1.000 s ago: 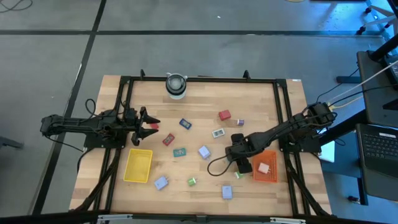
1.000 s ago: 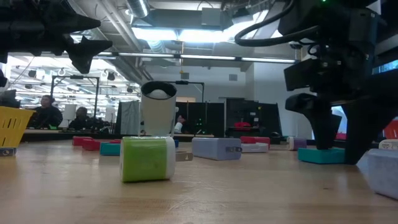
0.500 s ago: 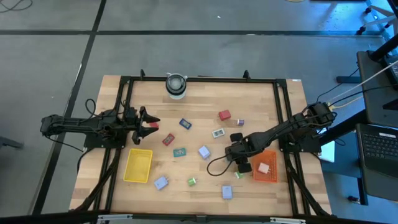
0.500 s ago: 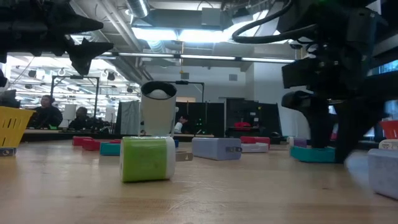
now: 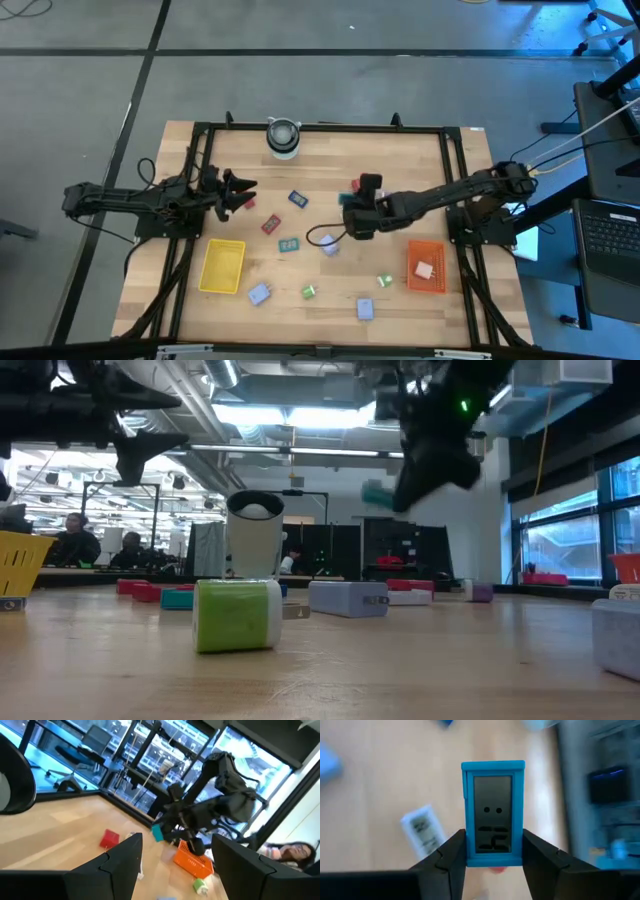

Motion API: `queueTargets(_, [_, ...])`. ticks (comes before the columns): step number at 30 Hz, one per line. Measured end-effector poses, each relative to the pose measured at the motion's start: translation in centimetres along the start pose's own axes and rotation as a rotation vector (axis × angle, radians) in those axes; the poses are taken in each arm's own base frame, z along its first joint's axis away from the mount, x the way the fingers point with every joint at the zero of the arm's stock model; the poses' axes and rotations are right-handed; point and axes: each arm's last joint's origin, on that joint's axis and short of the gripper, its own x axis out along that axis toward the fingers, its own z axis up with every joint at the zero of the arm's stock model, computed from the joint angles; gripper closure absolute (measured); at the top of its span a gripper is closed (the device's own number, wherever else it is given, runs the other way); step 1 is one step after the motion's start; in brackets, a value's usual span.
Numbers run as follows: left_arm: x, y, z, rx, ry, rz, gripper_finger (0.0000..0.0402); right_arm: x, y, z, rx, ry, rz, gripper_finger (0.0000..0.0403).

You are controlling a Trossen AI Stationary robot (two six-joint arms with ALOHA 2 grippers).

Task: Pick & Place Office items
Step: Put the light blue digital timer into the yellow basket

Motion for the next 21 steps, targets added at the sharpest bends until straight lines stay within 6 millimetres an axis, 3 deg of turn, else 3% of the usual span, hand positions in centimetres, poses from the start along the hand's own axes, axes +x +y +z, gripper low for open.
queueTargets(3, [0.2, 0.0, -0.1, -0.009, 0.006, 0.003, 0.0168, -0.9, -1.2, 0.4, 0.0, -0.016, -0.093, 0.025])
queueTargets(12, [0.6, -0.1, 0.0, -0.052, -0.021, 0.008, 0.0168, -3.1, -3.7, 0.6, 0.091, -0.105, -0.146, 0.025])
queueTargets(21, [3.4, -1.7, 1.4, -0.068, 0.067, 0.044, 0.0168, -2.8, -4.8, 2.2, 0.078, -0.21, -0.137, 0.025])
